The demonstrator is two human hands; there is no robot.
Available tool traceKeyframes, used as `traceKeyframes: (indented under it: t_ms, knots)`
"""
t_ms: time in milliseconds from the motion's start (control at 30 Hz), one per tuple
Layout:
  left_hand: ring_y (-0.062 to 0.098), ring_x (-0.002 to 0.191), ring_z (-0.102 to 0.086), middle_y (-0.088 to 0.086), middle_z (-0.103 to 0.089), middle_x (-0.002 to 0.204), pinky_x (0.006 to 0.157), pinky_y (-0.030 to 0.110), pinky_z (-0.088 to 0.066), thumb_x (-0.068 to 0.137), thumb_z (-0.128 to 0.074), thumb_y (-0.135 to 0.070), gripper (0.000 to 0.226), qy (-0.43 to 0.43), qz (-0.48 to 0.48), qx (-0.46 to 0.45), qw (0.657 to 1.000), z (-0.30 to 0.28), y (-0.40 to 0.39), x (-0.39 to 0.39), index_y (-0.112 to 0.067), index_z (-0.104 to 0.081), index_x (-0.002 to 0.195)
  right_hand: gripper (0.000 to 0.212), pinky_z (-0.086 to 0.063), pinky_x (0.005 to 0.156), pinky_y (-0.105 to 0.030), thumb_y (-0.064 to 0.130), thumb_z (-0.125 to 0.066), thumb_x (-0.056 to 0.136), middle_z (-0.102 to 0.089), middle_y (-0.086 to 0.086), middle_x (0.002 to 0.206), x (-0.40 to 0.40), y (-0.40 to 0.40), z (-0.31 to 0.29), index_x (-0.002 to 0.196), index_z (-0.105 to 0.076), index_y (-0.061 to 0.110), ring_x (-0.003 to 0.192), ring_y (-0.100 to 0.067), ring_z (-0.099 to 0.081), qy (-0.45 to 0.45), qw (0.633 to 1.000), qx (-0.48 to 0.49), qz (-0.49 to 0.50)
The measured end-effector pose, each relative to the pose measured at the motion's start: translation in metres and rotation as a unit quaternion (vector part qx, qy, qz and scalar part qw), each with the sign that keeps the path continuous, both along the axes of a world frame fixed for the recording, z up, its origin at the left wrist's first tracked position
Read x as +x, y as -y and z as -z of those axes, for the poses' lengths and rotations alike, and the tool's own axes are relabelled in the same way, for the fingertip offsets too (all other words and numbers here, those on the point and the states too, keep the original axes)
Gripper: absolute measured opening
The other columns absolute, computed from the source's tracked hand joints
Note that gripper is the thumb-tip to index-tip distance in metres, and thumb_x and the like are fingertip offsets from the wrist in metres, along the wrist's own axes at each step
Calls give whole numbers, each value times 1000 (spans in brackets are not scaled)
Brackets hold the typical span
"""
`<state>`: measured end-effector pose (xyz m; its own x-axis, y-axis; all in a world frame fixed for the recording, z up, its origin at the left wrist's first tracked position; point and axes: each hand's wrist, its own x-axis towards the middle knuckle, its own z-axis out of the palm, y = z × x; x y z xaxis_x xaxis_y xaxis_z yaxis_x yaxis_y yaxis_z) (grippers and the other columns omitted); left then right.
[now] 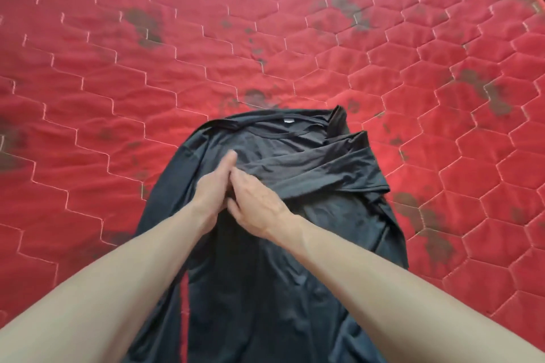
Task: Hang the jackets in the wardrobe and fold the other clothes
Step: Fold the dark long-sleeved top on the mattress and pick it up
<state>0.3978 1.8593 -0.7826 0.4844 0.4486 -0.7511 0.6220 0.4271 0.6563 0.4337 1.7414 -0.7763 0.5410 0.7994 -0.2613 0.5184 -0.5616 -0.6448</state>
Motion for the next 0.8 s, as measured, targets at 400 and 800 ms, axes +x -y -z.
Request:
traceKeyframes:
  t_ms: [400,800]
  knots:
    - [21,92,-54,5,-64,100,81,30,-39,106,-46,-16,26,-5,11,230,973,29,2,3,3,-64,106,34,-37,111,-42,18,-53,101,-56,-2,147,135,92,5,132,-66,22,140,-28,-42,213,946,-128,206]
    - [20,68,-42,3,-49,72,69,36,-41,101,-50,-14,29,5,-29,303,953,27,5,30,-1,-53,76,40,-46,107,-29,-2,-56,91,-74,-14,126,241,135,-7,120,-78,15,124,-32,-64,53,895,-128,423]
